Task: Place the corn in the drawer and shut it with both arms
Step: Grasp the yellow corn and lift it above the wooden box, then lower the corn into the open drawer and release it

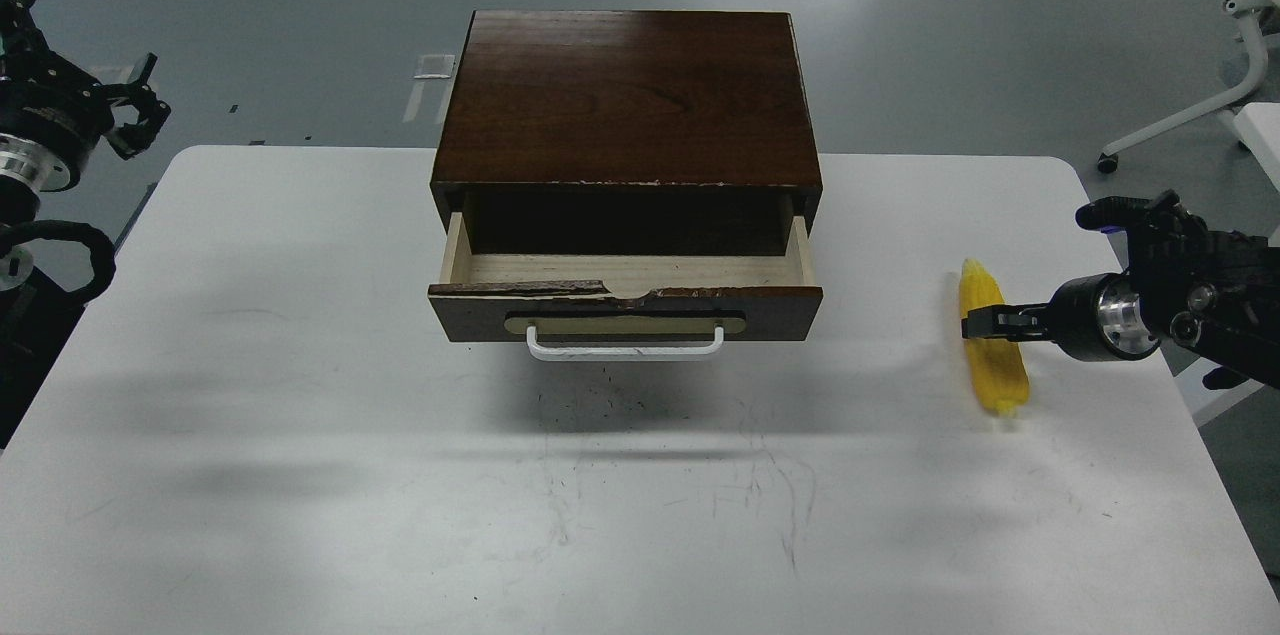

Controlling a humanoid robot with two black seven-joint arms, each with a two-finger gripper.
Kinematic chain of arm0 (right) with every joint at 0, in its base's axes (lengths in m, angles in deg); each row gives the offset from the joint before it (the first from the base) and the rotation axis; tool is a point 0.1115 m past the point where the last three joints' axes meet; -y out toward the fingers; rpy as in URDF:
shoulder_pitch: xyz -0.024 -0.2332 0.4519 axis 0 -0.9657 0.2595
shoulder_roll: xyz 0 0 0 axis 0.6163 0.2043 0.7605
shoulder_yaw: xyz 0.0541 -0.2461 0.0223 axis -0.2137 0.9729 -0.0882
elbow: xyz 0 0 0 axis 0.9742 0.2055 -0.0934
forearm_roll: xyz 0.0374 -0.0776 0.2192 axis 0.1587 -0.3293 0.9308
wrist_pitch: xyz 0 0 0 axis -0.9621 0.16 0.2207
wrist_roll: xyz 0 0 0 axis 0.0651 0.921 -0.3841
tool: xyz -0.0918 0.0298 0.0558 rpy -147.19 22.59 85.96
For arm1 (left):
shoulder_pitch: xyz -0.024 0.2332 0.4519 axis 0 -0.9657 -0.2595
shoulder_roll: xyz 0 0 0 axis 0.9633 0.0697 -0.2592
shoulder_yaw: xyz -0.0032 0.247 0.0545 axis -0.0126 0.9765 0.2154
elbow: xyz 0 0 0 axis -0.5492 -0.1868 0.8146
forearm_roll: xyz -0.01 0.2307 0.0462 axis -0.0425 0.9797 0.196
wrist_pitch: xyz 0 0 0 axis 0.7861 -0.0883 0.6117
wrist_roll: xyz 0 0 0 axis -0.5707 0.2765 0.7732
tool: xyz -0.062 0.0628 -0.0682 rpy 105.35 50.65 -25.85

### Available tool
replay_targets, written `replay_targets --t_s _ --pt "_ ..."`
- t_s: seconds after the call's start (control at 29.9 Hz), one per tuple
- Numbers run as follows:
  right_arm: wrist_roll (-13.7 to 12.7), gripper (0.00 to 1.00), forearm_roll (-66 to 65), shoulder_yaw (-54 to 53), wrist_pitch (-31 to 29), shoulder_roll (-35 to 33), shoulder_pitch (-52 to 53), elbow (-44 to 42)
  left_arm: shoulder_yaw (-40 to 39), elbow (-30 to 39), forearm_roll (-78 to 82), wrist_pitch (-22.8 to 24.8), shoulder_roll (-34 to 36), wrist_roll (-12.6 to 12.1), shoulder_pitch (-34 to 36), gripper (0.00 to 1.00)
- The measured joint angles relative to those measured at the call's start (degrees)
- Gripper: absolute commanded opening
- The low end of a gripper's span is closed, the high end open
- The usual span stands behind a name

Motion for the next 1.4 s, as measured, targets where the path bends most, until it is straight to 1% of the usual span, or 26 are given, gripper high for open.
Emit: replay_targets --t_s 0.03,0.07,0.2,0.27,0.43,0.5,0.63,0.74,0.9,1.0,1.17,1.27,1.4 --pt "-0.01 0.18 0.03 0.0 0.16 0.0 0.21 0.05 0.0 0.01 0.0 0.0 0.11 -0.01 0.0 0.98" --pt "-0.02 0.16 0.09 -0.03 0.3 0.0 0.62 0.13 0.03 0.01 0.0 0.0 0.23 -0.01 0.0 0.98" --pt "-0.01 0.15 0.11 -0.01 0.37 -1.03 2.67 1.2 0.22 0.01 0.18 0.0 0.42 -0.09 0.0 0.98" --pt "-0.01 0.15 0.12 -0.08 0.38 -3.13 5.52 3.33 0.52 0.04 0.54 0.0 0.42 -0.11 0.0 0.98" --pt "-0.47 0.13 -0.04 -0.11 0.24 -8.3 12.77 14.67 0.74 0.1 0.83 0.0 0.71 -0.14 0.0 0.98" --pt "-1.1 0.13 -0.44 -0.09 0.21 -9.83 16.92 19.55 0.81 0.25 0.89 0.0 1.05 -0.25 0.01 0.98" --pt "-1.84 0.12 -2.95 -0.4 0.2 -9.7 24.65 23.65 0.98 0.4 1.64 0.0 1.32 -0.47 0.09 0.98" --pt "-1.68 0.12 -5.6 -0.54 0.2 -6.69 29.42 24.3 1.04 0.57 3.88 0.0 1.32 -0.51 0.4 0.98" --pt "-1.31 0.09 -8.34 -0.6 0.21 1.1 34.81 24.52 1.06 0.6 5.25 0.0 1.84 -0.51 0.66 0.98" --pt "-1.18 0.09 -15.12 -0.65 0.96 6.87 36.4 24.49 1.07 0.59 5.46 0.0 1.98 -0.52 0.7 0.98" --pt "-0.3 0.08 -23.32 -1.06 3.2 14.12 38.25 24.53 1.14 0.52 6.23 0.0 2.27 -0.52 0.49 0.98" --pt "1.54 0.08 -28.77 -1.07 3.78 16.68 39.14 24.86 1.15 0.5 6.67 0.0 2.97 -0.52 0.3 0.98" --pt "6.82 0.09 -40.44 -1.06 4.46 17.84 38.86 27.14 1.15 0.51 6.76 0.0 3.18 -0.5 0.21 0.98"
